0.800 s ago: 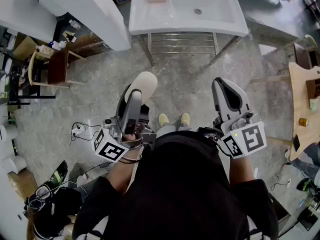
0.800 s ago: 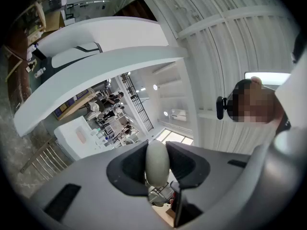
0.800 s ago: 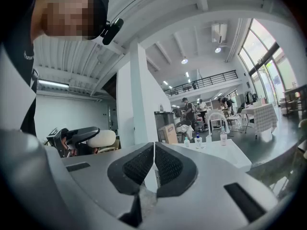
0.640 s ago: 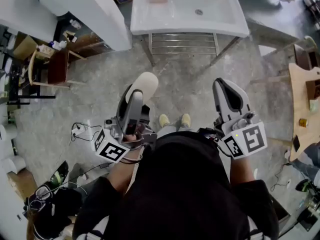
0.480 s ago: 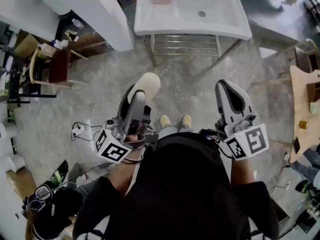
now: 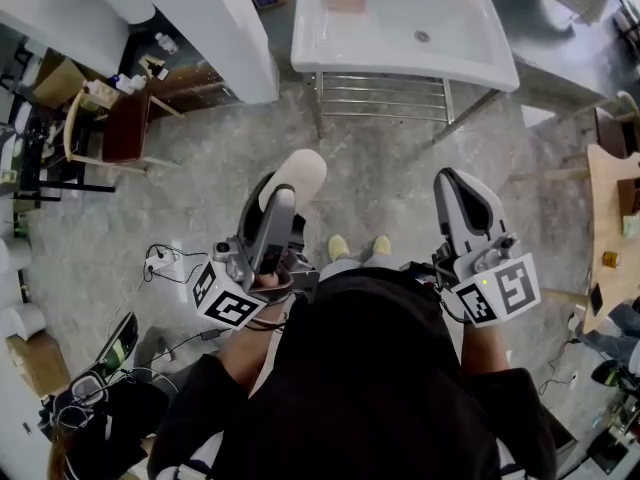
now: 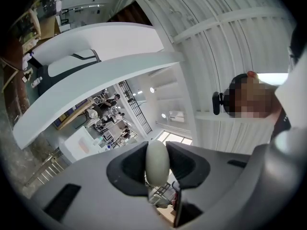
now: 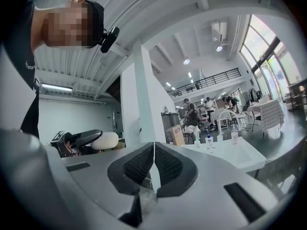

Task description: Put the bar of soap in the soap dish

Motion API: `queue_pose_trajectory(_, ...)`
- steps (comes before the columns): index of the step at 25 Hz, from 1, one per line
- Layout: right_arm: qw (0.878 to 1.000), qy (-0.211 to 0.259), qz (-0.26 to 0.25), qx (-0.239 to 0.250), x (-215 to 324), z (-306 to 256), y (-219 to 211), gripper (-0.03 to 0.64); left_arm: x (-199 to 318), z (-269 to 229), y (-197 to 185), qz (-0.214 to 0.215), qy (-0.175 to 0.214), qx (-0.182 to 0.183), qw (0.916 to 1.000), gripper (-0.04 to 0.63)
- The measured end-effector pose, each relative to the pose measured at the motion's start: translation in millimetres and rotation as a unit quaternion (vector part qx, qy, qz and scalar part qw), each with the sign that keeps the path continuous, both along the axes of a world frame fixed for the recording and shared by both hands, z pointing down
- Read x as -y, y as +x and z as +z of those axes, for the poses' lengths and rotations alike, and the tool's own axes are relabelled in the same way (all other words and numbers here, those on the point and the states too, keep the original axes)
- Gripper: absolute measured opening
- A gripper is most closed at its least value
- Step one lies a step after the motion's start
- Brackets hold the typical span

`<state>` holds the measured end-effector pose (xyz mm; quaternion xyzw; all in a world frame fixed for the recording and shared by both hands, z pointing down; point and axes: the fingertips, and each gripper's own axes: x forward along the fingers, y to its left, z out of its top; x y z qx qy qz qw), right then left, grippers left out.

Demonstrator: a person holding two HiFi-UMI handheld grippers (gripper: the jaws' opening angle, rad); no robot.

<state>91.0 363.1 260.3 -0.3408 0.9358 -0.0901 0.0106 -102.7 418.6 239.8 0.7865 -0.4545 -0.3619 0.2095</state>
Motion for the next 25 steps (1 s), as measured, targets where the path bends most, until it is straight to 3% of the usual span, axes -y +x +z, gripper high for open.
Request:
queue_pose_trajectory(18, 1.000, -0.011, 0.008, -0.009, -10, 8, -14, 0.025, 1, 16, -18, 0.003, -0.020, -0.024, 0.9995, 0.115)
queue_pose_trajectory(25, 1.000, -0.011, 0.003, -0.011, 13, 9, -17, 0.025, 23, 16, -20, -0.001, -0.019, -0.025, 0.9995, 0.115)
